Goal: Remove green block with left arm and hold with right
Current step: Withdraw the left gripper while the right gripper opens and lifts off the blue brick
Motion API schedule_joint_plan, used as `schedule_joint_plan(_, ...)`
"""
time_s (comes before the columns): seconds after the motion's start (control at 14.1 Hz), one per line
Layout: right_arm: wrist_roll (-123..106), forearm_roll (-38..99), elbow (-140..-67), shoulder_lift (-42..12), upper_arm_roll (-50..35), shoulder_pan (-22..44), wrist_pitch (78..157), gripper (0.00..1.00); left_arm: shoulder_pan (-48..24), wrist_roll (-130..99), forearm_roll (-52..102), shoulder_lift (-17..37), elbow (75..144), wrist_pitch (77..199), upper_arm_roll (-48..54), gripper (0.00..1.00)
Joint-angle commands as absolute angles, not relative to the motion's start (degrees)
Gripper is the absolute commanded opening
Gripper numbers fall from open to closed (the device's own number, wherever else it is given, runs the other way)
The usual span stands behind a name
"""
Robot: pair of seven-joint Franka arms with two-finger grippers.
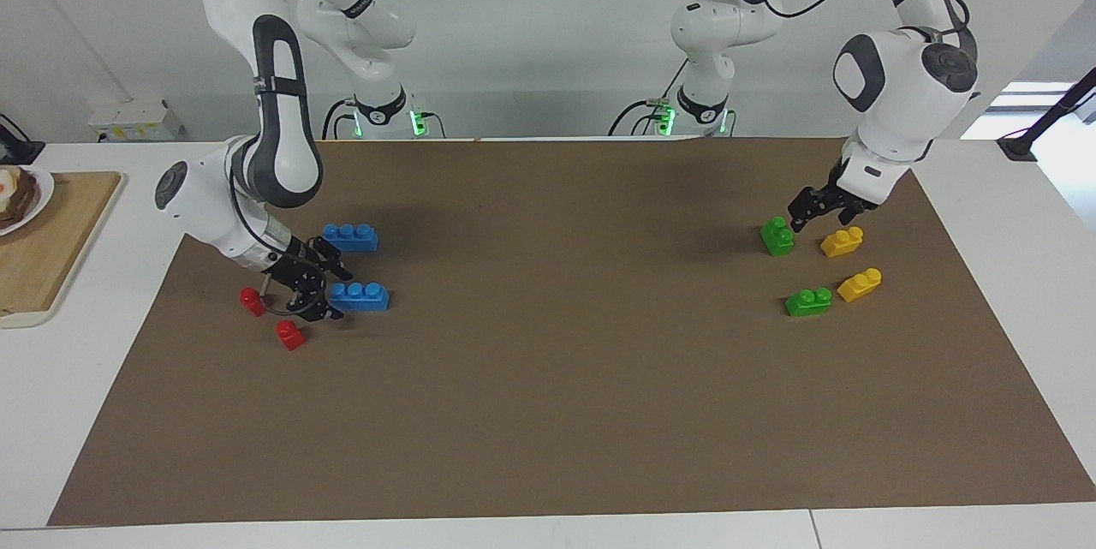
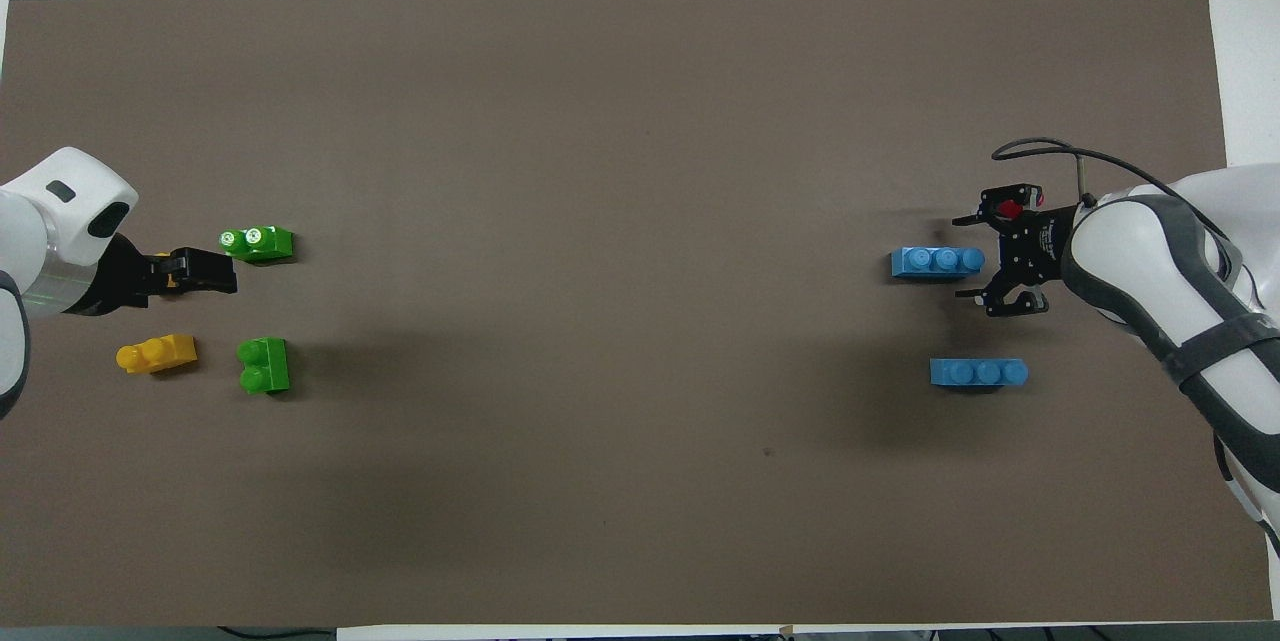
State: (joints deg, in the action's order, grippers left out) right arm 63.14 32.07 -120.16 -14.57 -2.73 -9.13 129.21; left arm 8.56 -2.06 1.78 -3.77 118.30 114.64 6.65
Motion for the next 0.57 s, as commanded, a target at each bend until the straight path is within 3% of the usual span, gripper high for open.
schedule_joint_plan(0.0,66.7,32.26,-116.39,-13.18,-3.16,-8.97,124.21,1.0,8.44,-2.11,0.97,-4.13,113.75,109.27,6.42,1.0)
schedule_joint_plan(0.5,69.7,27.7,-106.98,-10.46,-2.99,-8.96,114.62,1.0,9.05,-2.64,1.23,-3.08,104.87,98.71,6.15,1.0)
